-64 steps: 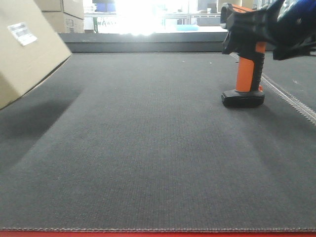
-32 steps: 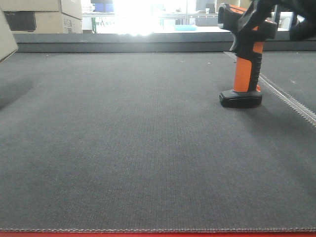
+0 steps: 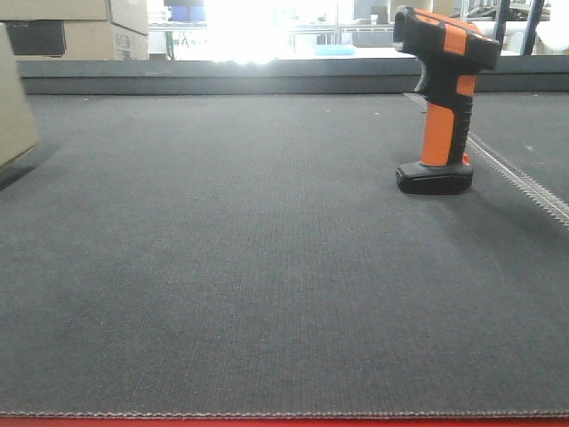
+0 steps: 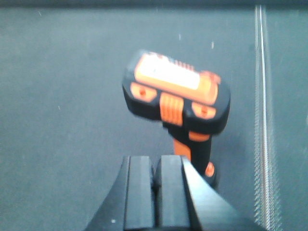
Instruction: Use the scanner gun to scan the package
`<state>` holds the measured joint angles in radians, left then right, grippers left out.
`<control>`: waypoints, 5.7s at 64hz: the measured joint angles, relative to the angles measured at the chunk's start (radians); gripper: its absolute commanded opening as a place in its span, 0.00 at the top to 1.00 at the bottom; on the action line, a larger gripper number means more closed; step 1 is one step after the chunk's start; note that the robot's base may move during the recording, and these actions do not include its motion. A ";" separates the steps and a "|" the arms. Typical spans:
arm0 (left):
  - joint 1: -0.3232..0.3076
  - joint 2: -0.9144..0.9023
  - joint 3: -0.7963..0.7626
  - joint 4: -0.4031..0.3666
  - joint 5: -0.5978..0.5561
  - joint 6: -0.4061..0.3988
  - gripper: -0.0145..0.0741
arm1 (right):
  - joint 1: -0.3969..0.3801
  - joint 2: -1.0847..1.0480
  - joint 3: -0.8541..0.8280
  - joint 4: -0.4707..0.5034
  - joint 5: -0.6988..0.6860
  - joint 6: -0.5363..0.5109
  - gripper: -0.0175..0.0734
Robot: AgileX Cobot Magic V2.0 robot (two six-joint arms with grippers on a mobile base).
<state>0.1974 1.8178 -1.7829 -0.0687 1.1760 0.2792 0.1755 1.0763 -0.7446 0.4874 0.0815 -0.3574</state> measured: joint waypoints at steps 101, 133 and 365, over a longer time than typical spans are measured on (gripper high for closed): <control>-0.037 -0.530 0.386 -0.124 -0.159 -0.035 0.96 | -0.207 -0.395 0.339 -0.111 0.016 0.000 0.98; -0.081 -1.102 1.112 -0.151 -0.821 0.080 0.96 | -0.209 -0.725 0.425 -0.111 0.134 0.000 0.98; -0.190 -1.812 1.784 0.120 -1.182 -0.306 0.96 | -0.209 -1.069 0.720 -0.354 0.061 0.261 0.98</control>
<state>0.0075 0.0058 0.0014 0.0514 -0.0056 -0.0265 -0.0339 0.0070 -0.0249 0.1331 0.1425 -0.0963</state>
